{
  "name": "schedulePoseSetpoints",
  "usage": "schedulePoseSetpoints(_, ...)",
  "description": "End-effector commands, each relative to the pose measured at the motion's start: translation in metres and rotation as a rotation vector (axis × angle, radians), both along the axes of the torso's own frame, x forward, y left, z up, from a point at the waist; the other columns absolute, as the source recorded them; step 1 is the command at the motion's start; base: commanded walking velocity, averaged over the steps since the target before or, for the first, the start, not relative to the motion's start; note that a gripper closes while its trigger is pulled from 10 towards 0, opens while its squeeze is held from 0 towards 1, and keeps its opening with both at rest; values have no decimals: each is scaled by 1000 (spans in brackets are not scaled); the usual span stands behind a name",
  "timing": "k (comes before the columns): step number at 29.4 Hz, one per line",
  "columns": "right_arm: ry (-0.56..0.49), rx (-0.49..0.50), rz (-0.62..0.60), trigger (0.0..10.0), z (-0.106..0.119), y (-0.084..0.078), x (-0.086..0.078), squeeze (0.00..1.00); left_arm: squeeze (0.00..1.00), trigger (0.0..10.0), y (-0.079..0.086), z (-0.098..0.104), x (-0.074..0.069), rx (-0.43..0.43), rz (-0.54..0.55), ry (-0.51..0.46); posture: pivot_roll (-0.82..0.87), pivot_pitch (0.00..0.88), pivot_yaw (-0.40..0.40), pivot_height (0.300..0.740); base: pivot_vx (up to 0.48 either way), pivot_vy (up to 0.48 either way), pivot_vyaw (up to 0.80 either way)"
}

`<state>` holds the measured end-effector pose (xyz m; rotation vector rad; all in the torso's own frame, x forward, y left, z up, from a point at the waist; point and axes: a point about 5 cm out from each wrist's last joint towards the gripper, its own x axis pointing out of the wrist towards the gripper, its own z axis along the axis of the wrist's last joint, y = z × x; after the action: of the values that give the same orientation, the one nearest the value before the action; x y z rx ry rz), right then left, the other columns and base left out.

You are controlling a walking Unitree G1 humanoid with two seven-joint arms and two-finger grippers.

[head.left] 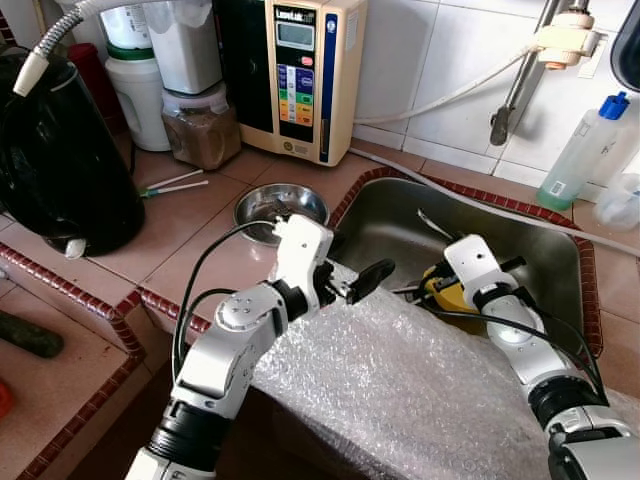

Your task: Kitchen organization

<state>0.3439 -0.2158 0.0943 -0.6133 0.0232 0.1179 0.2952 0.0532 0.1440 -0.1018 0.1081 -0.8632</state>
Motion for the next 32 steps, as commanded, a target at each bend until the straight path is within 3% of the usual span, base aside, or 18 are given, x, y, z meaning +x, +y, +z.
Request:
schedulePoseSetpoints(1, 11, 26, -58, 6745, 2, -11, 2, 1000, 1000, 10000, -1, -1, -2, 21, -21, -4, 57, 0, -14, 740, 0, 0, 0)
schedulePoseSetpoints(3, 42, 50, -94, 9294, -2, -16, 0, 1000, 1000, 10000, -1, -3, -3, 37, -31, 1, 59, 0, -12, 740, 0, 0, 0)
schedulePoseSetpoints(4, 42, 50, -94, 9294, -2, -16, 0, 1000, 1000, 10000, -1, -3, -3, 37, -31, 1, 59, 0, -12, 740, 0, 0, 0)
schedulePoseSetpoints(5, 45, 56, -104, 10000, -3, -18, -1, 1000, 1000, 10000, -1, -5, -3, 54, -39, 9, 61, 0, -10, 740, 0, 0, 0)
schedulePoseSetpoints(17, 82, 95, -115, 10000, -10, -19, -4, 1000, 1000, 10000, 1, -6, -2, 74, -42, 8, 69, 0, -3, 740, 0, 0, 0)
schedulePoseSetpoints(23, 122, 150, -88, 10000, -15, -11, -3, 1000, 1000, 10000, -1, -5, -2, 79, -48, -3, 70, 0, -1, 740, 0, 0, 0)
schedulePoseSetpoints(26, 179, 252, -74, 10000, -20, -7, -3, 1000, 1000, 10000, -1, -5, -1, 83, -47, -4, 69, 0, -1, 740, 0, 0, 0)
schedulePoseSetpoints(32, 168, 235, -54, 10000, -18, -5, -3, 1000, 1000, 10000, -1, -6, -1, 90, -43, -7, 70, 0, -2, 740, 0, 0, 0)
